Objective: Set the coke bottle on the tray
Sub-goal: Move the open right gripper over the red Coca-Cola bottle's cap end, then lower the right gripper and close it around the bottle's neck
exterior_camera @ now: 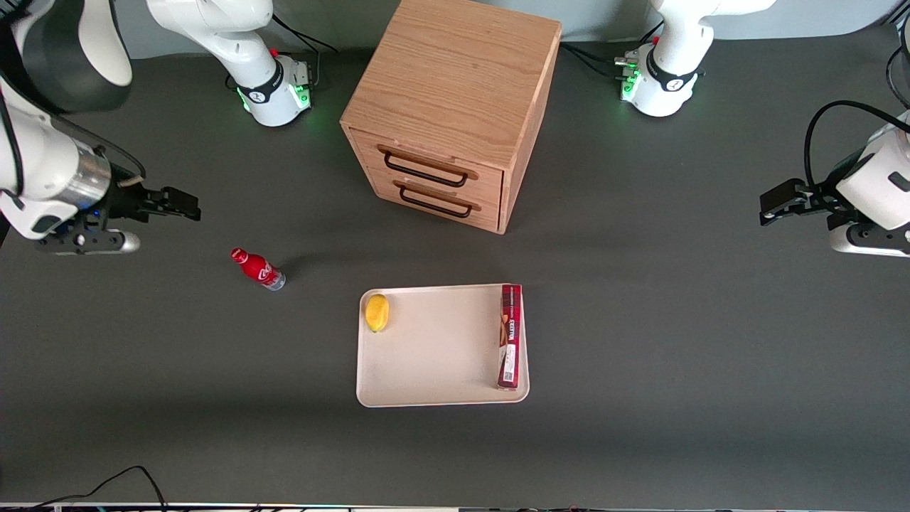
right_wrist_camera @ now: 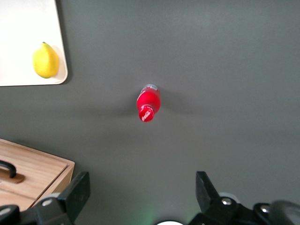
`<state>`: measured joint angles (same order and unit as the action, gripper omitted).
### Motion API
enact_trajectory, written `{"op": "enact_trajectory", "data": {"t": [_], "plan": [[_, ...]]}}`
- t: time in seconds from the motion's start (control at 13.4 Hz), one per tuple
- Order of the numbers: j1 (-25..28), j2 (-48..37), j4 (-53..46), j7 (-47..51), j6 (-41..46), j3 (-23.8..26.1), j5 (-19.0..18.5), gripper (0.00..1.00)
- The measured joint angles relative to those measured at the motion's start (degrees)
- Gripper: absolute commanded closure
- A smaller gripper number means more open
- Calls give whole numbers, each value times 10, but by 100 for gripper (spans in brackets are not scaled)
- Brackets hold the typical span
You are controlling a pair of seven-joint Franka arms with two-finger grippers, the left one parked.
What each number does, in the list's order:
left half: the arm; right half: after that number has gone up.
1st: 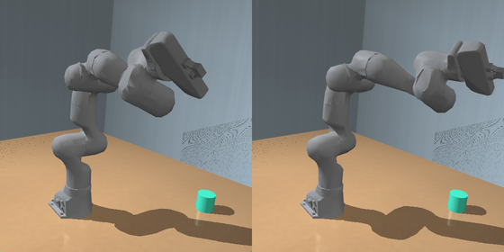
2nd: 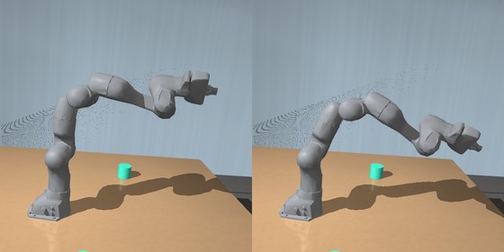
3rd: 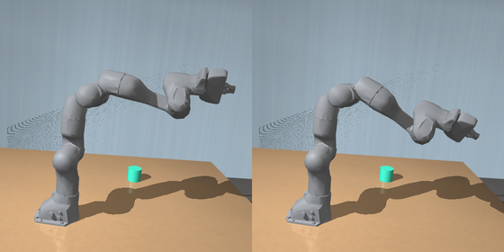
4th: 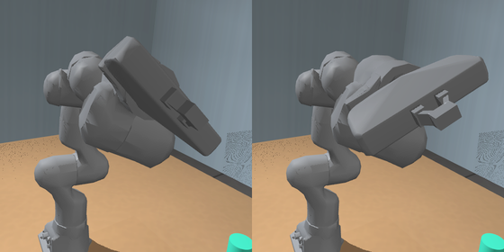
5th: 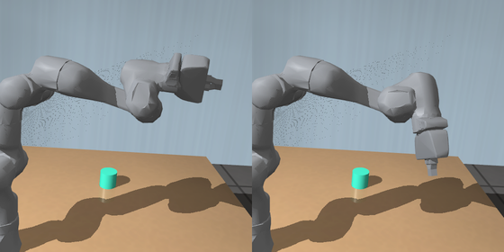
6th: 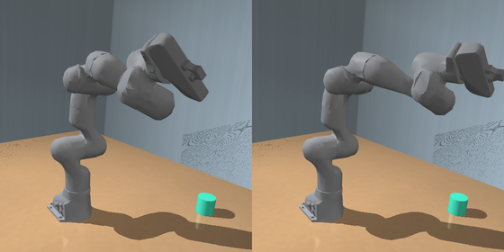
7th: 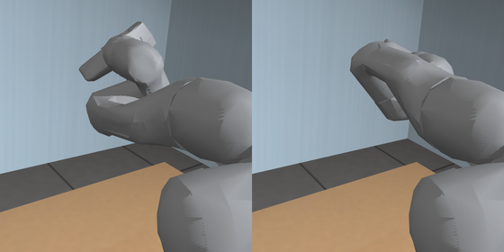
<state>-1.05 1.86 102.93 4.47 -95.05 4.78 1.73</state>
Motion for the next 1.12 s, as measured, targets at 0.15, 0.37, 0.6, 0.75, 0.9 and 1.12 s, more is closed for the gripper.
{"op": "enact_trajectory", "data": {"t": [0.15, 0.37, 0.6, 0.75, 0.9, 1.12], "plan": [[0, 15, 31, -3, -55, 0, 0, 3], [0, 7, 122, -10, -151, 5, 0, 2], [0, 1, 187, -11, -236, 8, 0, 5], [0, 0, 217, -11, -281, 8, 0, 10], [0, 1, 233, -11, -304, 11, 0, 15], [0, 2, 253, -13, -336, 15, 0, 41]]}}
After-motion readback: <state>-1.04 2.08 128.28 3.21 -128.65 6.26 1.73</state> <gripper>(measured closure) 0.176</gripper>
